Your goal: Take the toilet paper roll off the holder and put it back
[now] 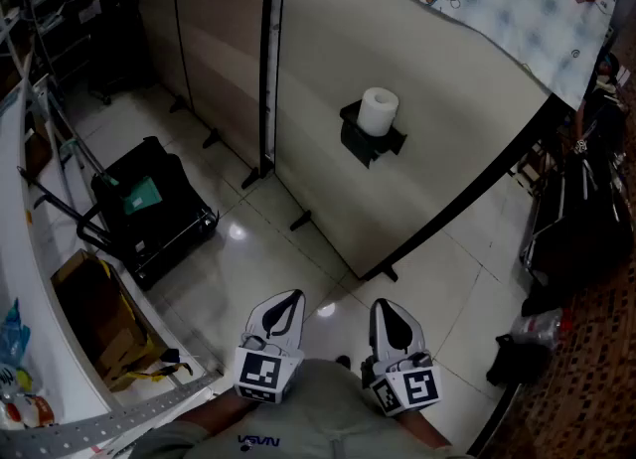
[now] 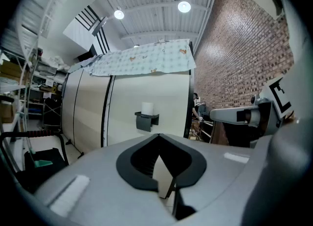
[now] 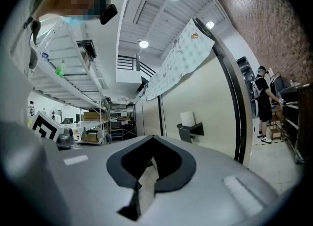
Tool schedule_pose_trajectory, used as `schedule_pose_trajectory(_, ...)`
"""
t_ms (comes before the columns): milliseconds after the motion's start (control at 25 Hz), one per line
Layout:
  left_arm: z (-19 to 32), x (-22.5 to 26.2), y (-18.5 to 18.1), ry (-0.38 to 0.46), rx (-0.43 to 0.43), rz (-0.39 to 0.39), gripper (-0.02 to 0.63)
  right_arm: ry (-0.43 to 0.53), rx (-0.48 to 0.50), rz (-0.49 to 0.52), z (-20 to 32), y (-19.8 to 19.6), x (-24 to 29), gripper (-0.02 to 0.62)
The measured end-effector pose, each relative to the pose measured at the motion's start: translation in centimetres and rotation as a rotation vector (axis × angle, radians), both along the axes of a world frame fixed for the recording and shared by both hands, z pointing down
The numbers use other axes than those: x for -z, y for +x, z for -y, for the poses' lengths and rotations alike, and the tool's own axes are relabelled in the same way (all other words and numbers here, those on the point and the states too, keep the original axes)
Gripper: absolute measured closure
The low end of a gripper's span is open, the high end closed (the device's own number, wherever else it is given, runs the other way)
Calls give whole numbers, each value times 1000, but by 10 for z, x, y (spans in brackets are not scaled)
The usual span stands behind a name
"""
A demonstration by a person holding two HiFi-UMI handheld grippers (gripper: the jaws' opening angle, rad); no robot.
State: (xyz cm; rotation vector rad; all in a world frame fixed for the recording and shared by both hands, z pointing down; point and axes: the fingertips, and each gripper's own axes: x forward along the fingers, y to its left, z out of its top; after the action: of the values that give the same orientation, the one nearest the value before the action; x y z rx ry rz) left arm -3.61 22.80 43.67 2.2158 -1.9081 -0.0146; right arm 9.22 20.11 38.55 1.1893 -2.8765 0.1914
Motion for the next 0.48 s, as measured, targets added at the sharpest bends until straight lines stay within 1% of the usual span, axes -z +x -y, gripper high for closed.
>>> schedule_pose_trajectory(200,-2,-4,-30,-14,-24,-11,601,-8,-27,-15,-4,-26,-7,595)
schedule_pose_trajectory(360,6,-11,-31,-22,-47,-31,601,-15,-58,-39,3,-24,-9,595)
schedule_pose_trajectory(480,19,-17,-31,-25,-50,-29,601,-8,-65,-19,16,-24,-8,595)
